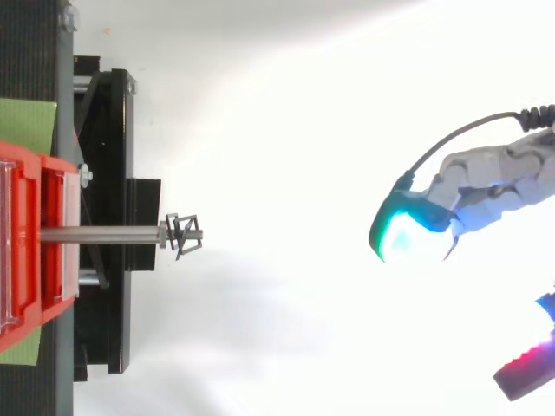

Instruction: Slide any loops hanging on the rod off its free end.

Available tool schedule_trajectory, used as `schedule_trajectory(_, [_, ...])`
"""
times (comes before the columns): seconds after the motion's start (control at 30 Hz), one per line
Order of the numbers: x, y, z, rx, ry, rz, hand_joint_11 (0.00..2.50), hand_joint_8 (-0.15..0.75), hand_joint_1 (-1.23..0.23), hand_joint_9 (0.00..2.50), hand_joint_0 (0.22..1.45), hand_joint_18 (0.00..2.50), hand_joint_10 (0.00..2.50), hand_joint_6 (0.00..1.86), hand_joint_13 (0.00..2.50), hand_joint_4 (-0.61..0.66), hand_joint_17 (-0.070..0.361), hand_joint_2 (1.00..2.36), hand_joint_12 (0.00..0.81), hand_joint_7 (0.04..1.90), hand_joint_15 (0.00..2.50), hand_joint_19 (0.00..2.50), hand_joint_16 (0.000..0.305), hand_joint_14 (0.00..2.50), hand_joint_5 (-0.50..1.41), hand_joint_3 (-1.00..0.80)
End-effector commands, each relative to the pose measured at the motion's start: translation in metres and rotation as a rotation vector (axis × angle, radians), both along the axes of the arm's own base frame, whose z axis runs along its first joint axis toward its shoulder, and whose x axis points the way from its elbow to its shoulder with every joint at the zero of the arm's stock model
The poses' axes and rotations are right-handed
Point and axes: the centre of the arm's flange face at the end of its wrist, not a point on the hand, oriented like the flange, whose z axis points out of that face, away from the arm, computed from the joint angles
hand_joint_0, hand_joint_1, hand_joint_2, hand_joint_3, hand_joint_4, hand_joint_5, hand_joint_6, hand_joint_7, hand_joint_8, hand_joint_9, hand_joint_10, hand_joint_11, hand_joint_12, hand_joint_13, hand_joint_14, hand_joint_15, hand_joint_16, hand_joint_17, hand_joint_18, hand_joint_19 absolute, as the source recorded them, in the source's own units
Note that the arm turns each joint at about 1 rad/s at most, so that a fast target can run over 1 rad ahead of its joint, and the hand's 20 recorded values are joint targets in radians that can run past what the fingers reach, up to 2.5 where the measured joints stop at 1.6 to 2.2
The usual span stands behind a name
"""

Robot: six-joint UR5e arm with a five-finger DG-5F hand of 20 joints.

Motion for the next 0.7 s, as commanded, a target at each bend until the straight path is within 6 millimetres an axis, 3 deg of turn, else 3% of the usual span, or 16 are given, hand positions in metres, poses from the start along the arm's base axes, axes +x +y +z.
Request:
schedule_trajectory(0.0, [0.002, 0.002, -0.002, 0.001, -0.007, 0.003, 0.53, 0.304, -0.81, 0.77, 0.61, 0.71, 0.01, 0.5, 0.7, 0.31, 0.13, 1.0, 0.351, 1.02, 0.17, 0.26, 0.058, 0.01, -0.18, -0.5])
schedule_trajectory(0.03, [0.004, 0.003, -0.006, 0.0, -0.005, 0.003, 0.53, 0.306, -0.83, 0.77, 0.61, 0.71, 0.01, 0.5, 0.7, 0.31, 0.13, 1.0, 0.353, 1.02, 0.17, 0.26, 0.058, 0.01, -0.18, -0.5])
schedule_trajectory(0.17, [0.024, 0.008, -0.056, 0.016, 0.013, 0.005, 0.53, 0.302, -0.85, 0.77, 0.61, 0.72, 0.01, 0.5, 0.7, 0.31, 0.131, 1.0, 0.355, 1.02, 0.17, 0.25, 0.058, 0.01, -0.18, -0.5])
schedule_trajectory(0.3, [0.033, 0.009, -0.059, 0.026, -0.044, 0.006, 0.53, 0.302, -0.85, 0.77, 0.59, 0.72, 0.02, 0.5, 0.7, 0.32, 0.131, 1.0, 0.354, 1.02, 0.17, 0.26, 0.058, 0.01, -0.18, -0.5])
schedule_trajectory(0.4, [0.04, 0.01, -0.063, 0.033, -0.086, 0.005, 0.53, 0.305, -0.75, 0.78, 0.56, 0.72, 0.01, 0.5, 0.7, 0.32, 0.133, 1.0, 0.36, 1.02, 0.17, 0.26, 0.059, 0.01, -0.18, -0.5])
schedule_trajectory(0.5, [0.046, 0.011, -0.078, 0.038, -0.091, 0.005, 0.53, 0.311, -0.71, 0.78, 0.55, 0.72, 0.01, 0.5, 0.7, 0.32, 0.135, 1.0, 0.364, 1.02, 0.18, 0.27, 0.06, 0.01, -0.18, -0.5])
schedule_trajectory(0.67, [0.054, 0.013, -0.083, 0.043, -0.141, 0.005, 0.53, 0.317, -0.67, 0.79, 0.54, 0.71, 0.01, 0.5, 0.7, 0.33, 0.137, 1.0, 0.367, 1.01, 0.18, 0.27, 0.061, 0.01, -0.18, -0.5])
